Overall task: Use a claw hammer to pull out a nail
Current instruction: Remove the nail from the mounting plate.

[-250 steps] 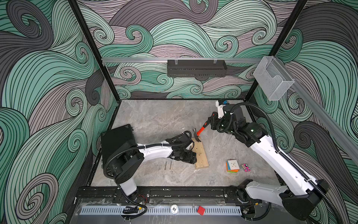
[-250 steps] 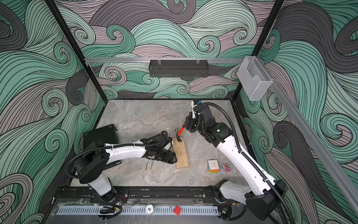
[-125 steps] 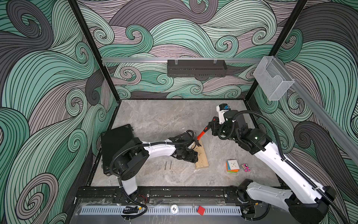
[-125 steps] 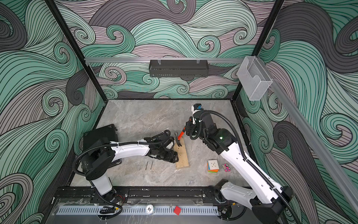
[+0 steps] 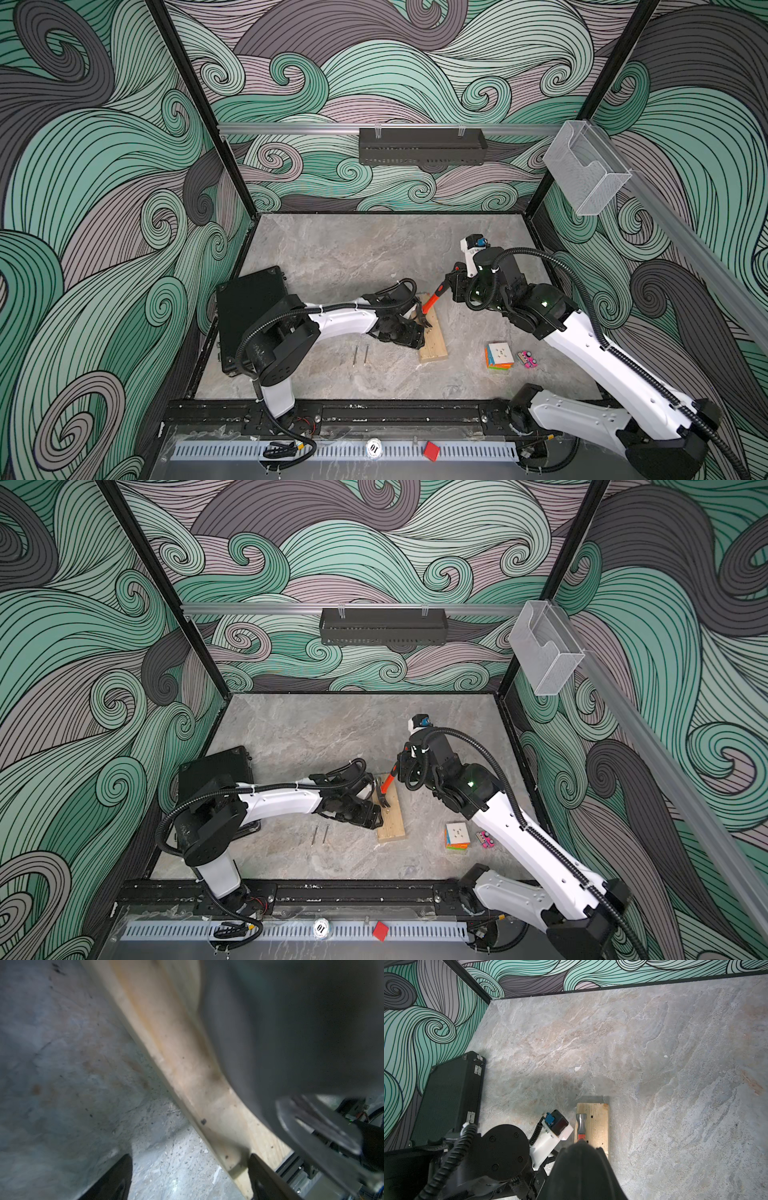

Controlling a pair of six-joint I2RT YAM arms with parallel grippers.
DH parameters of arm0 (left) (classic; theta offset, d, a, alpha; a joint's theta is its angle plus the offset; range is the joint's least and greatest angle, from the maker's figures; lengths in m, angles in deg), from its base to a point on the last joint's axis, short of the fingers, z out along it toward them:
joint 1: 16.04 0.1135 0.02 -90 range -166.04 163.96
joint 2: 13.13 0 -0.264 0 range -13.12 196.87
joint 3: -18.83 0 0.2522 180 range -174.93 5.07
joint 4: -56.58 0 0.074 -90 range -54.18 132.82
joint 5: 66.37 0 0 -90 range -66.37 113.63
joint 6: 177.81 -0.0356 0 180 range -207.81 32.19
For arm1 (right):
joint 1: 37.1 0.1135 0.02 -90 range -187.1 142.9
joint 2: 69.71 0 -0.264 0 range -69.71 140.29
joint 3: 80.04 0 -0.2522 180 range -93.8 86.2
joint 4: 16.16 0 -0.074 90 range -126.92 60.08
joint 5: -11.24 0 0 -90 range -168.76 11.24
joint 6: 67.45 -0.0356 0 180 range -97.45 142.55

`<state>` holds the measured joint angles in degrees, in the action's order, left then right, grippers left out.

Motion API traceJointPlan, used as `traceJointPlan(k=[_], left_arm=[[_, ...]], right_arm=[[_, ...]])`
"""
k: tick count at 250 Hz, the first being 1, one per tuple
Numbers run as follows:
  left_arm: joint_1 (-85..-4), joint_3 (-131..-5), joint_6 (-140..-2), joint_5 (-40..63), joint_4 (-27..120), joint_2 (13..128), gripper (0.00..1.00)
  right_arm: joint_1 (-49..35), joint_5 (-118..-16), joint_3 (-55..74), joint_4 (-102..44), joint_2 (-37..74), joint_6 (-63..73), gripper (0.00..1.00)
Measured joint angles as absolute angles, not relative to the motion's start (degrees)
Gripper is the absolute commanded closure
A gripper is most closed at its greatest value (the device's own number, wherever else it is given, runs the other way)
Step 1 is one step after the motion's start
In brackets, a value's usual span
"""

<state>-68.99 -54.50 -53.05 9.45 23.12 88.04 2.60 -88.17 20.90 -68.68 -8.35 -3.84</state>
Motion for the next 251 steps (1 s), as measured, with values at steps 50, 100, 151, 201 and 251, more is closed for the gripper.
traceJointPlan(k=[50,100,151,201,251], left_arm=[[-69.0,-54.8,-53.0,9.9,22.9,88.0,0.16],[-69.0,-54.8,-52.8,10.1,22.7,88.0,0.15],[-69.0,-54.8,-52.8,10.1,22.7,88.0,0.16],[-69.0,-54.8,-52.8,10.1,22.7,88.0,0.16],[-69.0,-54.8,-52.8,10.2,22.7,88.0,0.16]], right_arm=[[2.9,-89.3,21.4,-68.3,-8.4,-4.1,0.98],[3.1,-90.2,21.5,-67.3,-8.4,-4.1,0.98],[3.2,-90.9,22.1,-66.6,-8.3,-4.0,0.98],[3.3,-90.9,22.1,-66.6,-7.8,-4.0,0.98],[3.5,-91.3,22.1,-66.6,-7.8,-3.9,0.98]])
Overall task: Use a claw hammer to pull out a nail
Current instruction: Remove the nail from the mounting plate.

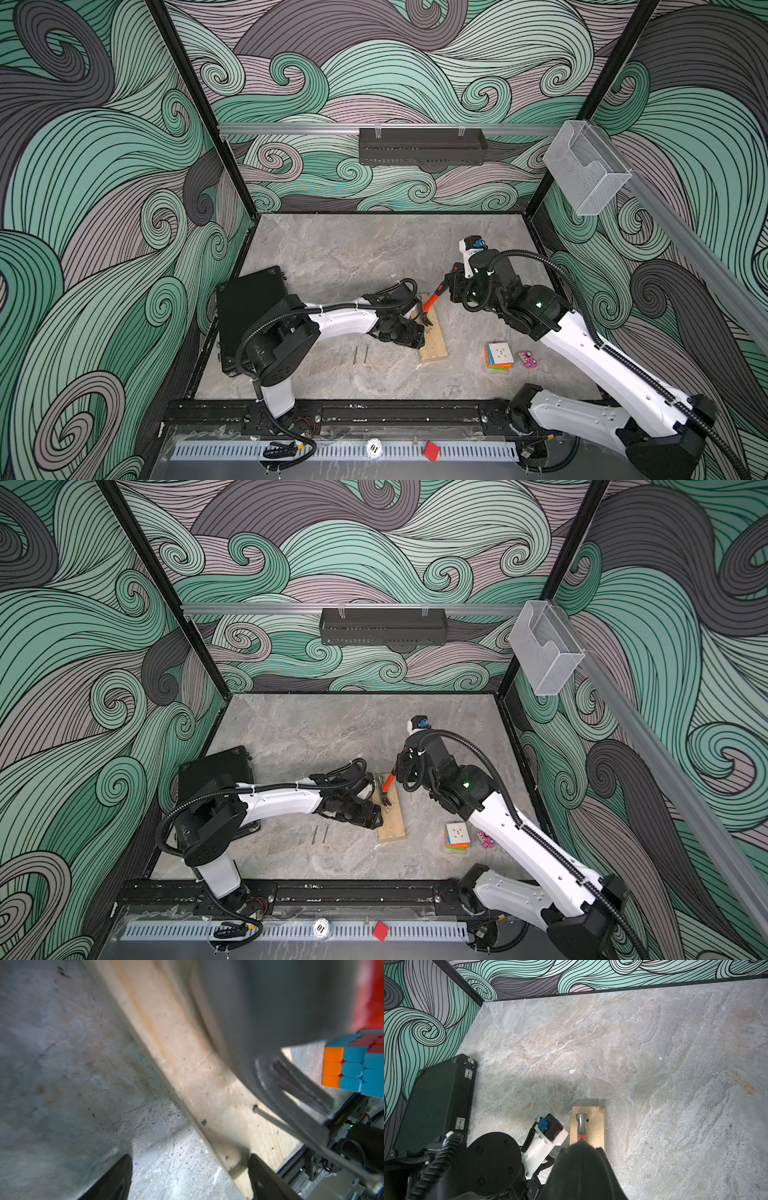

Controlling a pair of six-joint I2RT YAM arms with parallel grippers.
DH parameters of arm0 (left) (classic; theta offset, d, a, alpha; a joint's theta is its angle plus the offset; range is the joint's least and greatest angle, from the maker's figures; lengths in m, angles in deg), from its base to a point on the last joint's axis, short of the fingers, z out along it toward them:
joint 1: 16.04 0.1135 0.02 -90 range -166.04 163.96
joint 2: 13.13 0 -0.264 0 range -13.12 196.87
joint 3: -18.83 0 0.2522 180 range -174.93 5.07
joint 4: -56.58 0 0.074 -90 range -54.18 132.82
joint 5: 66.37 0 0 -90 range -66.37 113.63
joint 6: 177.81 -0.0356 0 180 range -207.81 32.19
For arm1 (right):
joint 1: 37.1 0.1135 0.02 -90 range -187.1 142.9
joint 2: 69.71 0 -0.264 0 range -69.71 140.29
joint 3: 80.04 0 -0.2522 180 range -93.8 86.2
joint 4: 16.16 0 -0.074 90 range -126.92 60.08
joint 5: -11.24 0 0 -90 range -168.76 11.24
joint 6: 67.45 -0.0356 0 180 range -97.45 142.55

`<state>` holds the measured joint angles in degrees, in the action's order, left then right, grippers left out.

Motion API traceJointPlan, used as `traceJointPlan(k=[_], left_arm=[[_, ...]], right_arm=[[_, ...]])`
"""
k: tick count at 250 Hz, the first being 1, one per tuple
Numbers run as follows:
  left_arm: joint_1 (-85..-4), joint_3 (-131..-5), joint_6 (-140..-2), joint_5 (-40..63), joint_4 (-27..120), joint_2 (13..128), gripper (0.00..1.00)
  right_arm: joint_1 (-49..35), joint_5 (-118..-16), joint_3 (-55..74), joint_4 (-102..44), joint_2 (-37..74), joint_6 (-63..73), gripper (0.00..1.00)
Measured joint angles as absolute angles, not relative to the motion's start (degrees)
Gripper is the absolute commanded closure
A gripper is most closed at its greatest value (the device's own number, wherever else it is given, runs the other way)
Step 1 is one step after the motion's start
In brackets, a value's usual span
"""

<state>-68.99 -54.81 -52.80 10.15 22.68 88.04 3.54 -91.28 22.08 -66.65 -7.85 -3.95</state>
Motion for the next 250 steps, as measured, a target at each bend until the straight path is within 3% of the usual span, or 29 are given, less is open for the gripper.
traceJointPlan(k=[169,250], left_arm=[[-69.0,-54.8,-52.7,10.3,22.7,88.0,0.16],[-69.0,-54.8,-52.5,10.3,22.7,88.0,0.16]], right_arm=[[5.6,-94.0,24.2,-65.9,-9.5,-3.9,0.98],[10.4,-98.3,25.0,-65.2,-10.0,-3.9,0.98]])
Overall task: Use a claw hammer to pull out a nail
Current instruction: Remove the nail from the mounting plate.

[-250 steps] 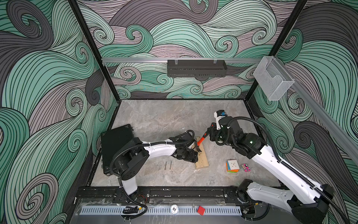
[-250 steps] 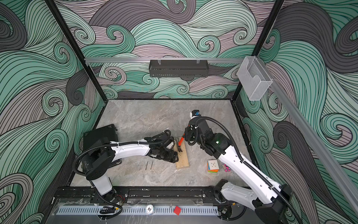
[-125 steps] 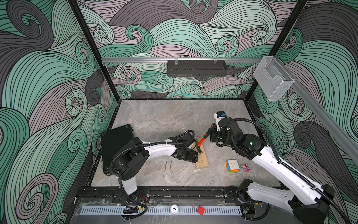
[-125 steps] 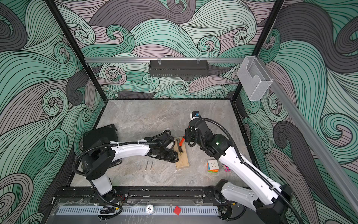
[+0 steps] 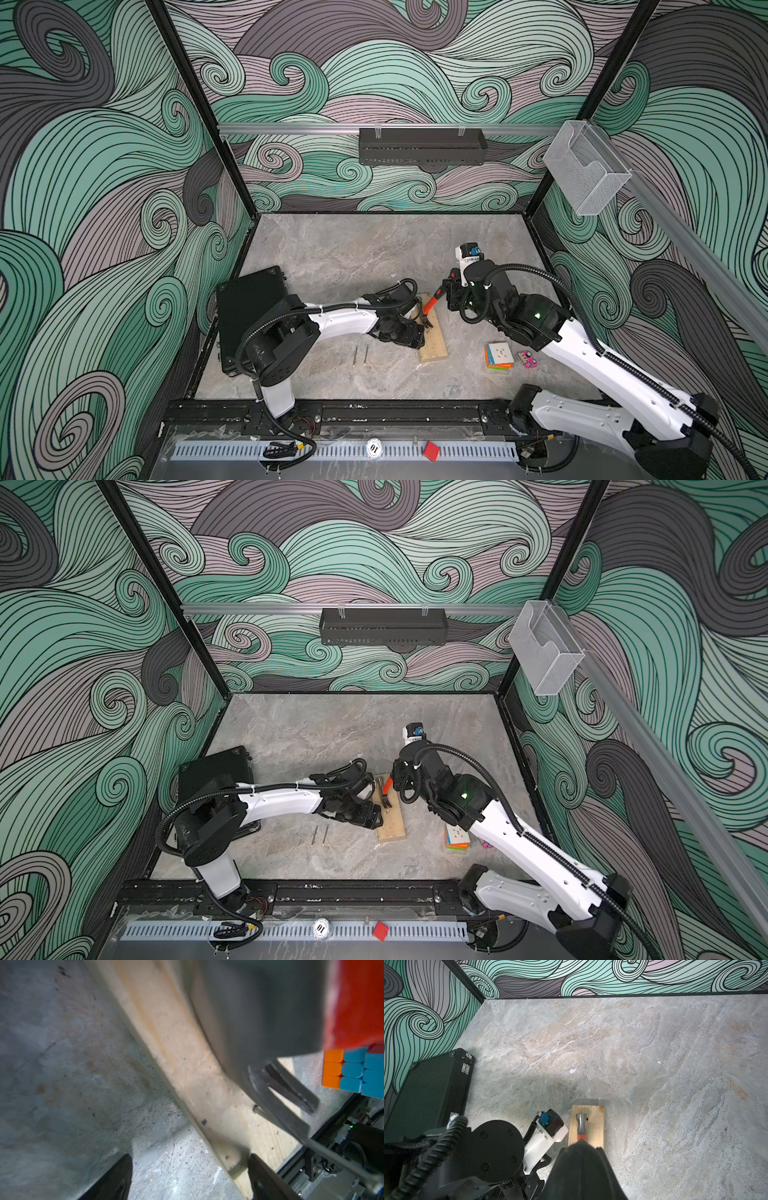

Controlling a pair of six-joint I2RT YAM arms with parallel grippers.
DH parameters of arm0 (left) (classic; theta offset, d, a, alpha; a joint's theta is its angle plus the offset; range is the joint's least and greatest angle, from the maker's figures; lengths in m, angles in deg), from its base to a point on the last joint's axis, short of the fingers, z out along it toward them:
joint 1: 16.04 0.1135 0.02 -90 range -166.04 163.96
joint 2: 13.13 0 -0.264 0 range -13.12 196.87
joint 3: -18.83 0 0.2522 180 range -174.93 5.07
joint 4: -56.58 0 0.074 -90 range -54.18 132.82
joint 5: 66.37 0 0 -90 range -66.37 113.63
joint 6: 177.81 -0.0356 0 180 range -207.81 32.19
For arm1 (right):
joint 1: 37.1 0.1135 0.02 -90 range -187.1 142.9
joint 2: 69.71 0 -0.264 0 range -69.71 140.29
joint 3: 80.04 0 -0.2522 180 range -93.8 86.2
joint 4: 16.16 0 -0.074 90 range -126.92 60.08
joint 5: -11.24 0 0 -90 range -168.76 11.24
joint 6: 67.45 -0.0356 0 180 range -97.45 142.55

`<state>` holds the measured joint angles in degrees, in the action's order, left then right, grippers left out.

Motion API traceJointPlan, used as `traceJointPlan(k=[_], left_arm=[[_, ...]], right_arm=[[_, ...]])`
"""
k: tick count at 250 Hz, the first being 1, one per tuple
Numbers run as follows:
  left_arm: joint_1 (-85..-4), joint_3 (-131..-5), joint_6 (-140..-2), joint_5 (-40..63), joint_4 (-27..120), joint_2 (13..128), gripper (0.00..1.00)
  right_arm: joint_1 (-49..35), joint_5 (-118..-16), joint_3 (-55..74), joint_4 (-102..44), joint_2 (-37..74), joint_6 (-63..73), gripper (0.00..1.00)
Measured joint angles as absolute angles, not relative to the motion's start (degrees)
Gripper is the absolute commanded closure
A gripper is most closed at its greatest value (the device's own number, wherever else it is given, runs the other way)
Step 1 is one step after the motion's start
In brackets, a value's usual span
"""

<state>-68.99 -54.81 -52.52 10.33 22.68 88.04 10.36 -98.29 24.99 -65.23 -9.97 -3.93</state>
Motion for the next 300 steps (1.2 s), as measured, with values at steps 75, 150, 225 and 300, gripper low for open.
traceJointPlan(k=[75,150,225,300], left_arm=[[-69.0,-54.9,-52.4,10.3,22.5,88.0,0.16],[-69.0,-55.3,-52.3,10.4,22.3,88.4,0.16],[-69.0,-55.7,-52.2,10.4,22.1,88.7,0.16],[-68.9,-55.7,-52.2,10.3,22.1,88.7,0.16]], right_arm=[[13.0,-102.4,25.0,-66.5,-10.3,-4.7,0.98],[16.1,-105.6,25.0,-67.1,-10.1,-6.8,0.98],[18.0,-108.5,25.0,-67.0,-9.3,-10.1,0.99],[18.8,-110.1,25.0,-67.7,-9.3,-11.8,0.98]])
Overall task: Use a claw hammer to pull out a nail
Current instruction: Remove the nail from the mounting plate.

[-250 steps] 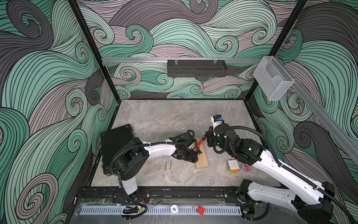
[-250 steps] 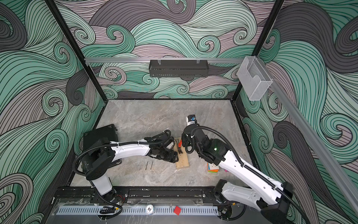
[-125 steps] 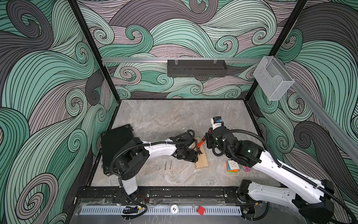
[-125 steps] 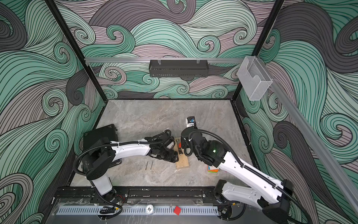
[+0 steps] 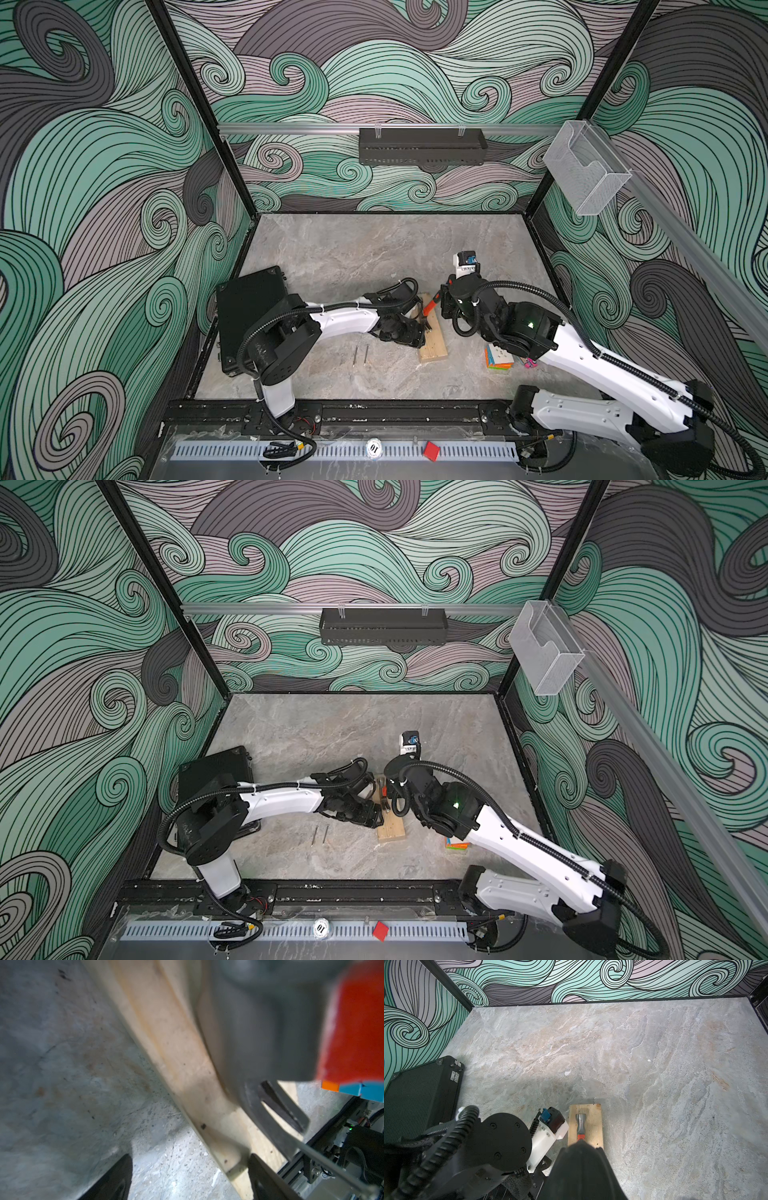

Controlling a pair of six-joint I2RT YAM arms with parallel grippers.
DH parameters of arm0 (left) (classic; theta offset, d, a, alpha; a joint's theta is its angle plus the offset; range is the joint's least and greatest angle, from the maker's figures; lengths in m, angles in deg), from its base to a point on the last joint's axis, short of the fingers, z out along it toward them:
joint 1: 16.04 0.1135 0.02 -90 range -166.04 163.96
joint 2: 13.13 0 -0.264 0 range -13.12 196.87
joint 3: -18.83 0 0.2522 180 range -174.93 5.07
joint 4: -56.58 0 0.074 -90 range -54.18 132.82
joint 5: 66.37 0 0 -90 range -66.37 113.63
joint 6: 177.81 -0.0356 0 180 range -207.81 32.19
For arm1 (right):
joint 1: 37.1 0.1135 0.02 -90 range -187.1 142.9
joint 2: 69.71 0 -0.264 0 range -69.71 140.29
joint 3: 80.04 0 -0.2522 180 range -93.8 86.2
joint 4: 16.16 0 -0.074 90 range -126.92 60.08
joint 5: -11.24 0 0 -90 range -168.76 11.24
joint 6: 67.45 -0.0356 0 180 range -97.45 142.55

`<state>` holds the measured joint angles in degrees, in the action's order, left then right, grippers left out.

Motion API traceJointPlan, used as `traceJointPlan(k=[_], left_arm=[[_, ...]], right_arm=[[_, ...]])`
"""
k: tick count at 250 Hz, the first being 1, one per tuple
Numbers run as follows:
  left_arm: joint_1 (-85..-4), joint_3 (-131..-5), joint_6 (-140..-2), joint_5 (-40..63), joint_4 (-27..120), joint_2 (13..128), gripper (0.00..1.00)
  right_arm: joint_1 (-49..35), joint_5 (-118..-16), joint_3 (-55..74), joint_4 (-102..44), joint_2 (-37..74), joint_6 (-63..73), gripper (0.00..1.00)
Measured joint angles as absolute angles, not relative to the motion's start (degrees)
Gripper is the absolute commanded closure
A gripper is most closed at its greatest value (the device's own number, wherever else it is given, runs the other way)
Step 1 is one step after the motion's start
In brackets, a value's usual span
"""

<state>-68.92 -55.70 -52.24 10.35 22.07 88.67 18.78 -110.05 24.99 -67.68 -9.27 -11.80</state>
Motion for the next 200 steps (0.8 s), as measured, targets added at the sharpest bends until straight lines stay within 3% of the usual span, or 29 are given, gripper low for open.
traceJointPlan(k=[200], left_arm=[[-68.6,-56.0,-52.2,10.1,21.6,88.8,0.16]], right_arm=[[21.3,-113.6,26.6,-68.1,-11.0,-12.2,0.99]])
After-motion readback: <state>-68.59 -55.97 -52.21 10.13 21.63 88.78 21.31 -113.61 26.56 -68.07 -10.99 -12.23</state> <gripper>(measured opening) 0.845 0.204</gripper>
